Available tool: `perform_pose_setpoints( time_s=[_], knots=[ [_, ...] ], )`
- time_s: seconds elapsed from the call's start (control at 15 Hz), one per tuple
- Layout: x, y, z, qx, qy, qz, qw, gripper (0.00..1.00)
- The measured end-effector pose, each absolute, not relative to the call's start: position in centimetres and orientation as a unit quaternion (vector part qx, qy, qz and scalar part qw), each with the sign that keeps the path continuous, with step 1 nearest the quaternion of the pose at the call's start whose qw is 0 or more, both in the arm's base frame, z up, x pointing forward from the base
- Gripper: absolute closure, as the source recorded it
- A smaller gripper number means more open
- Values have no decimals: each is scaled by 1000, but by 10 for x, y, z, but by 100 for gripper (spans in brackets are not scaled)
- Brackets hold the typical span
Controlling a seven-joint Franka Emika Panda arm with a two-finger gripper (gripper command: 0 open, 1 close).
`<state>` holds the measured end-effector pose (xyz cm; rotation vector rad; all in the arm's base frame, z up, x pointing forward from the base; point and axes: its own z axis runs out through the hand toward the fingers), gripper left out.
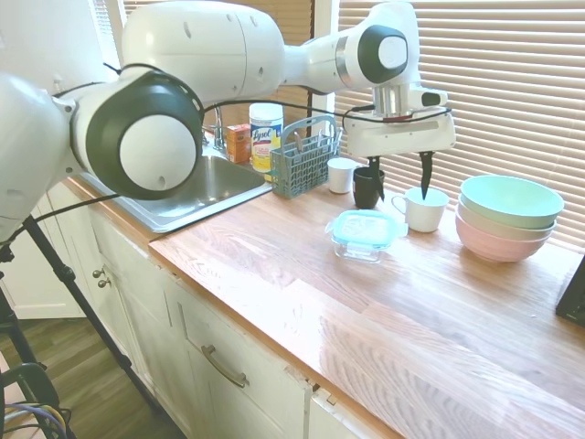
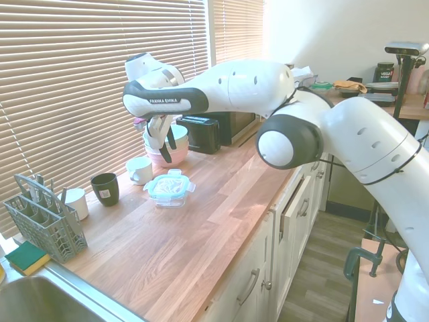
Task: Cover the lid of the food container
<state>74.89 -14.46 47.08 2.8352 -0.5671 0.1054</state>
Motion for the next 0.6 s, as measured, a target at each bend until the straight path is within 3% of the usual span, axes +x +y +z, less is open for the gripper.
perform_pose_setpoints(
  time_s=[0.6],
  knots=[
    [680,-109,526,951,-301,19,75,0]
  ],
)
